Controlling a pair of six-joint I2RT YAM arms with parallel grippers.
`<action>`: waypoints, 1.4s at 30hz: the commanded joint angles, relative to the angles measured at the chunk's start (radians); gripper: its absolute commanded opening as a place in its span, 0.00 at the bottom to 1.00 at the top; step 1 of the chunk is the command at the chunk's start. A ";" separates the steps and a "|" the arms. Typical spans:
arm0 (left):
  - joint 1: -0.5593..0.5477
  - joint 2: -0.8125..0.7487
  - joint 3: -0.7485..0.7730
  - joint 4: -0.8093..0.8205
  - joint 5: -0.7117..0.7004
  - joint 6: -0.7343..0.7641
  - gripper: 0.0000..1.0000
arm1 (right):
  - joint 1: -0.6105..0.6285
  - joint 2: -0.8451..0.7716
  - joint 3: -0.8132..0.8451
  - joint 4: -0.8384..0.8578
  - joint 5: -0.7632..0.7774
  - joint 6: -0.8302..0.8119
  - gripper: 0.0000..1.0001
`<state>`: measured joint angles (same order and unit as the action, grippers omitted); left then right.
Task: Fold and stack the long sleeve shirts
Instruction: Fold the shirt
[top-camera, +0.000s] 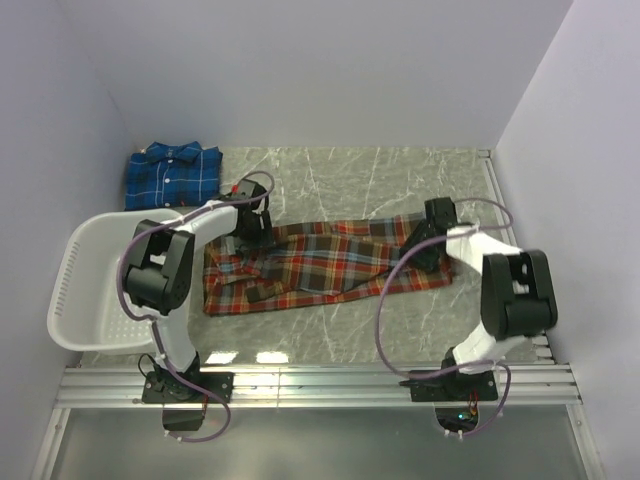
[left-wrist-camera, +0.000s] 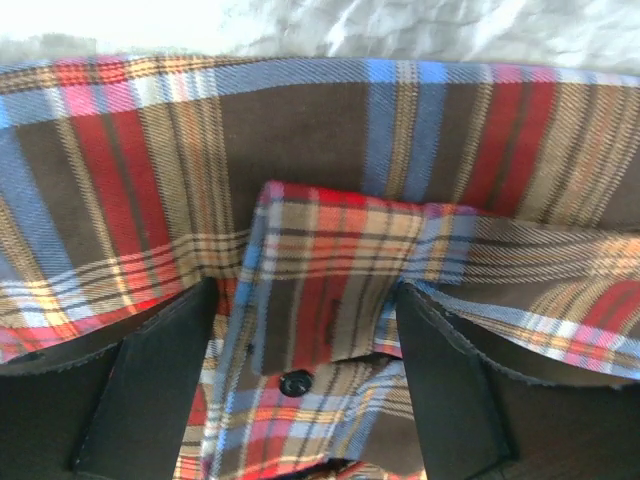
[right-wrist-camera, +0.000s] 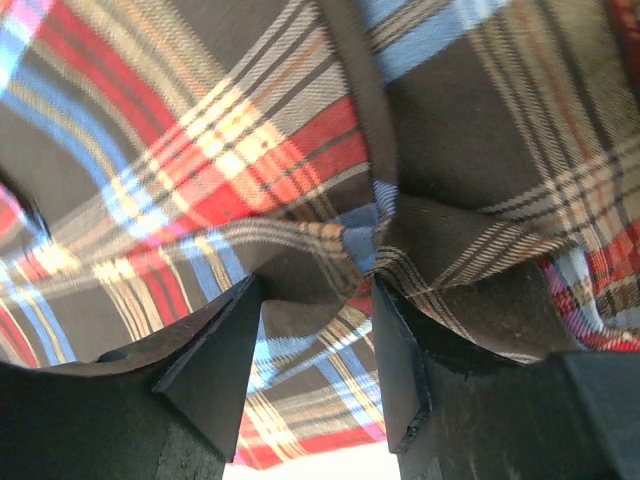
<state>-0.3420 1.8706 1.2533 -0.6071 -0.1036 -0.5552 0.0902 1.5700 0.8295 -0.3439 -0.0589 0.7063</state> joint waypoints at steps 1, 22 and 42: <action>0.017 -0.067 -0.086 0.027 0.060 -0.051 0.79 | -0.018 0.140 0.202 -0.004 0.054 -0.080 0.56; -0.091 -0.499 -0.229 -0.016 0.162 -0.028 0.87 | 0.037 0.276 0.657 -0.010 -0.076 -0.222 0.57; -0.069 -0.326 -0.221 -0.029 0.062 -0.052 0.75 | 0.229 0.238 0.276 0.051 -0.056 0.013 0.38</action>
<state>-0.4137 1.5513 1.0302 -0.6571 -0.0284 -0.5961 0.3119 1.7550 1.0439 -0.3237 -0.1326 0.7166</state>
